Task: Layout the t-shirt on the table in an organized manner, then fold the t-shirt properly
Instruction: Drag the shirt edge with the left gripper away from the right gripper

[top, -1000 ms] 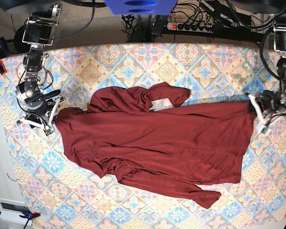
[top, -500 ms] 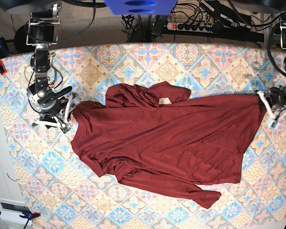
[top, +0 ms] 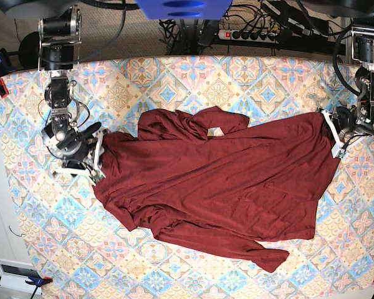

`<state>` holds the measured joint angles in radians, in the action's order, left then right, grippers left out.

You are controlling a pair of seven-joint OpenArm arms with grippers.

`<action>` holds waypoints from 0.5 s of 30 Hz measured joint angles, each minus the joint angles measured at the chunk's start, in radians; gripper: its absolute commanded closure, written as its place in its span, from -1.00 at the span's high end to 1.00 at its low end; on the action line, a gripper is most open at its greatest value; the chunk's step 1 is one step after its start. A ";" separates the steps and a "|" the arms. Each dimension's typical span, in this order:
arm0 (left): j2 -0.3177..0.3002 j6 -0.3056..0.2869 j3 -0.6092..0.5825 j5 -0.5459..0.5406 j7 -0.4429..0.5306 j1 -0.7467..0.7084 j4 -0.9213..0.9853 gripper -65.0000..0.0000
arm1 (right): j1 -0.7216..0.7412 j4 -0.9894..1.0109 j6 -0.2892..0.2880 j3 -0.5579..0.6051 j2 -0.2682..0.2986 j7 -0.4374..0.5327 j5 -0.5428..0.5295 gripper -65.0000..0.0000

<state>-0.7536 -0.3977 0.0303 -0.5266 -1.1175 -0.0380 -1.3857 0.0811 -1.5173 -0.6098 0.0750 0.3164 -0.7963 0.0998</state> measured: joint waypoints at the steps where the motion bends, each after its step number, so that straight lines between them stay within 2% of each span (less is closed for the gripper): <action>1: 0.000 0.000 0.000 0.000 0.000 0.000 0.000 -1.00 | -0.011 0.008 -0.008 -0.001 0.000 -0.012 -0.026 -0.32; 6: 0.002 0.000 0.000 0.000 -0.001 0.000 0.000 -1.00 | 0.002 0.011 -0.007 0.000 -0.002 -0.001 -0.157 -0.32; 15: 0.003 0.000 0.000 0.000 -0.001 0.000 0.000 -1.00 | 0.030 0.086 -0.007 0.002 -0.002 -0.007 -0.160 -0.32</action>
<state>-0.7509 -0.3981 0.0303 -0.5266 -1.1183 -0.0383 -1.3857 0.1108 -1.4315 -0.6170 0.0769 0.3141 -0.8036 -0.0605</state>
